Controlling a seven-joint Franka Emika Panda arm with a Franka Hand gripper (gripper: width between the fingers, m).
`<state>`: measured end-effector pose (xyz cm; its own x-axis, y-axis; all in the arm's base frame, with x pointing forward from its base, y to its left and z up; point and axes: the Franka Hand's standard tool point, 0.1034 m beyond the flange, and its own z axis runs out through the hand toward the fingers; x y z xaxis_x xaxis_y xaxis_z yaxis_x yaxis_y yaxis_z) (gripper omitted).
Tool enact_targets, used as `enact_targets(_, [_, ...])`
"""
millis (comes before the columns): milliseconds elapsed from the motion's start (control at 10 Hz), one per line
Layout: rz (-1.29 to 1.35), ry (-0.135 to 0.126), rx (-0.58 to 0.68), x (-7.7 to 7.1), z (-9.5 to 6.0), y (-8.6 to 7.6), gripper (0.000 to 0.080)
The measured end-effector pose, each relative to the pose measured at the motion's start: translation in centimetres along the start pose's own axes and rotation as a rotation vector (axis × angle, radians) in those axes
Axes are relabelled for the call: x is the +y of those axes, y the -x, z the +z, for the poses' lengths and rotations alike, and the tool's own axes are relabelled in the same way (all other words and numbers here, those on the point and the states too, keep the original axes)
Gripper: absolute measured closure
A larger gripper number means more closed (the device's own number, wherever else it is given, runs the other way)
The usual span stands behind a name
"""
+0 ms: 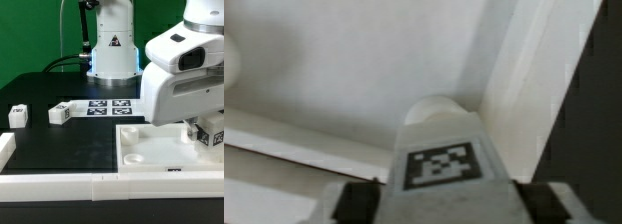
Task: Assemble one leg
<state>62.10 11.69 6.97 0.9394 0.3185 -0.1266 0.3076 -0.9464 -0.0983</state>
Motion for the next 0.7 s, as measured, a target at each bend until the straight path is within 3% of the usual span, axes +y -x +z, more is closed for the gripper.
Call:
enact_targets(100, [0.041, 0.0, 0.0, 0.01, 0.0, 0.0, 0.051])
enact_targets(300, [0.129, -0.002, 0.002, -0.05, 0.01, -0.02, 0.051])
enact_targets(500, [0.523, 0.001, 0.008, -0.22, 0.0, -0.15, 0.051])
enact_targets(700, [0.752, -0.004, 0.014, -0.21, -0.03, -0.28, 0.051])
